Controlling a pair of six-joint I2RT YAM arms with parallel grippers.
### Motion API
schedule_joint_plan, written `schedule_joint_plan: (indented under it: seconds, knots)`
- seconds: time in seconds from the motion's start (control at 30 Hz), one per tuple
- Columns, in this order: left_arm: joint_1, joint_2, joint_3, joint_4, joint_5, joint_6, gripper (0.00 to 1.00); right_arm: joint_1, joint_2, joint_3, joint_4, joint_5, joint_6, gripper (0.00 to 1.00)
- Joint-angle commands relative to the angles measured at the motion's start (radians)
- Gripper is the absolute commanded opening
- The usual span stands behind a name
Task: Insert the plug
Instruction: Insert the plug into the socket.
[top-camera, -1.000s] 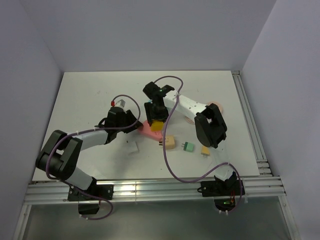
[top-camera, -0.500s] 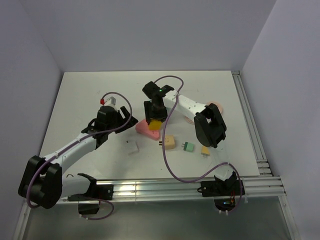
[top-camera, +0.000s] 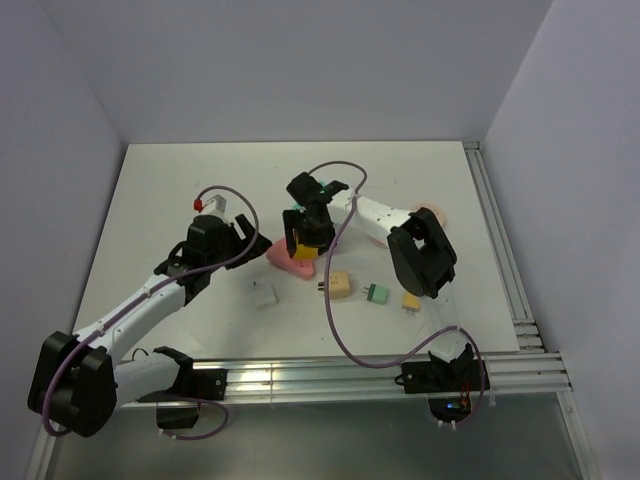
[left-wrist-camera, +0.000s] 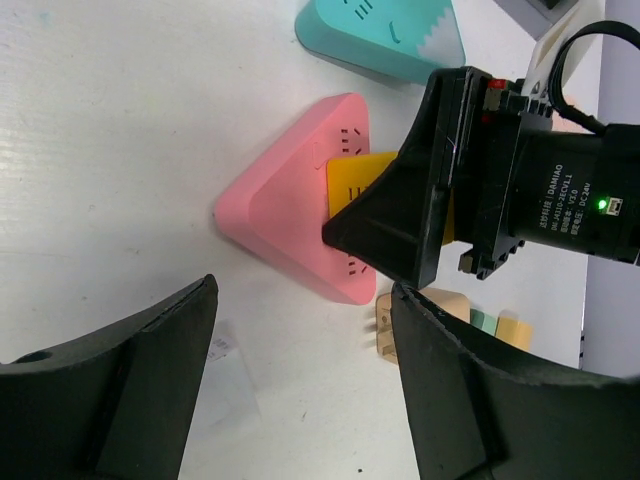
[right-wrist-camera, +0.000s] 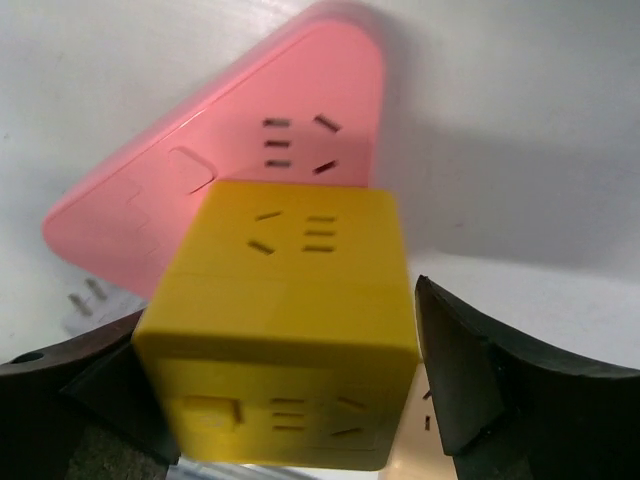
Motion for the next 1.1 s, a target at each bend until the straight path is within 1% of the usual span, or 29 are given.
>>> schedule_joint_plan:
  seconds: [0.0,0.2,0.27,0.4,0.43,0.53,0.57,0.63,0.67,0.7,0.77,0.9,0.93,1.07]
  knots:
    - [0.004,-0.039,-0.005,0.0,-0.01,0.03,0.76,0.015,-0.041,-0.004,0.041,-0.028,-0.024,0.87]
    - [0.004,-0.067,-0.008,-0.003,-0.004,0.039,0.76,0.014,-0.127,-0.069,0.118,-0.037,-0.048,0.88]
    - [0.003,-0.068,-0.005,-0.006,-0.004,0.042,0.76,0.015,-0.16,-0.086,0.127,-0.025,-0.055,0.9]
    - [0.003,-0.076,-0.002,-0.017,-0.013,0.053,0.76,0.012,-0.206,-0.117,0.149,0.006,-0.071,0.91]
    - [0.003,-0.08,-0.002,-0.017,-0.015,0.056,0.77,0.012,-0.222,-0.131,0.153,0.015,-0.078,0.96]
    - [0.003,-0.091,-0.002,-0.017,-0.018,0.062,0.78,0.014,-0.259,-0.164,0.178,0.038,-0.093,0.96]
    - [0.003,-0.093,0.0,-0.019,-0.018,0.064,0.79,0.01,-0.268,-0.175,0.19,0.044,-0.095,1.0]
    - [0.001,-0.097,0.003,-0.014,-0.013,0.068,0.83,0.01,-0.302,-0.206,0.216,0.056,-0.097,1.0]
    - [0.001,-0.097,0.006,-0.011,-0.01,0.07,0.89,0.01,-0.317,-0.221,0.231,0.055,-0.098,1.0]
    - [-0.001,-0.096,0.009,-0.015,-0.01,0.071,0.91,0.012,-0.356,-0.259,0.271,0.06,-0.094,1.0]
    - [-0.004,-0.094,0.021,-0.017,-0.015,0.076,0.92,0.012,-0.399,-0.301,0.314,0.067,-0.091,1.0]
    - [-0.033,-0.067,0.047,-0.017,-0.021,0.084,0.95,0.003,-0.503,-0.399,0.394,0.154,-0.057,1.0]
    - [-0.04,-0.039,0.062,-0.019,-0.036,0.084,0.95,-0.002,-0.518,-0.416,0.406,0.194,-0.048,1.0]
    - [-0.097,0.021,0.105,-0.011,-0.056,0.079,0.98,-0.051,-0.615,-0.539,0.492,0.266,0.006,1.0]
